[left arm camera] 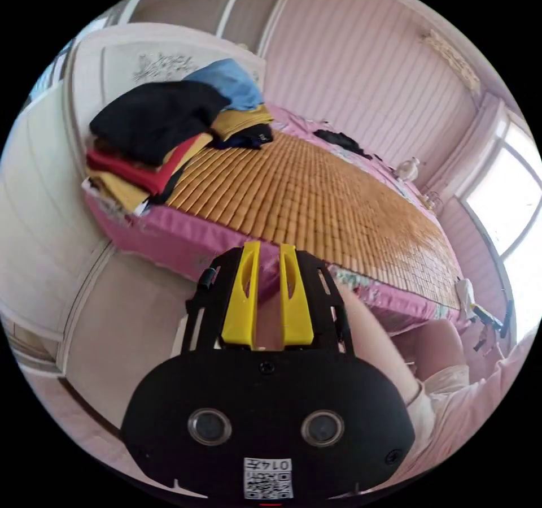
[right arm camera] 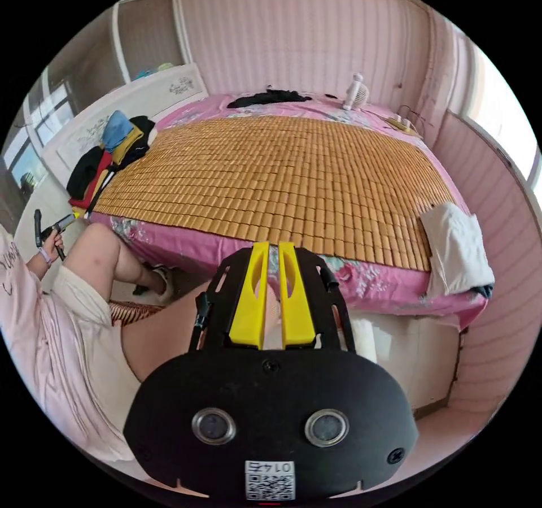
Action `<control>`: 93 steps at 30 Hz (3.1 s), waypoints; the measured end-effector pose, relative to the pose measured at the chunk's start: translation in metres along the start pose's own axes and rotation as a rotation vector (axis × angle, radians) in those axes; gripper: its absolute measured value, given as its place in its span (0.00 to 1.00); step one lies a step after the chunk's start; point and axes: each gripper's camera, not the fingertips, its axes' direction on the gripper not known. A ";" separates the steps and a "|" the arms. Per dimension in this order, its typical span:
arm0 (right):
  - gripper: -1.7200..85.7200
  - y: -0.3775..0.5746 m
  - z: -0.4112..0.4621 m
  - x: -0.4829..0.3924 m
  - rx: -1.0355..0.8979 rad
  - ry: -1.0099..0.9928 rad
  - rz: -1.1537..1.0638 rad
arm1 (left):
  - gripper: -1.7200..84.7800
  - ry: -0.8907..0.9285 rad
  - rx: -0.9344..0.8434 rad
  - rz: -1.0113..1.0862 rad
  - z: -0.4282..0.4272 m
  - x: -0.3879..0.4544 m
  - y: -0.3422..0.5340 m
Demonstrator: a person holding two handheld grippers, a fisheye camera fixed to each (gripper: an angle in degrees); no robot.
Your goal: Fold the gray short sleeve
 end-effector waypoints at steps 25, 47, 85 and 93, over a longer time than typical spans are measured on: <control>0.06 -0.180 0.327 -0.510 -0.338 -0.381 -0.855 | 0.17 -0.001 -0.655 -0.274 0.339 -0.260 0.105; 0.14 -0.202 0.176 -0.514 -0.004 -0.964 -0.797 | 0.01 0.250 0.285 0.518 -0.220 -0.046 -0.113; 0.13 -0.132 0.107 0.098 -0.086 0.033 0.299 | 0.10 0.297 -0.291 0.607 0.099 0.291 -0.215; 0.15 -0.153 0.164 0.119 -0.353 0.110 0.244 | 0.13 0.208 -0.353 0.574 0.181 0.360 -0.241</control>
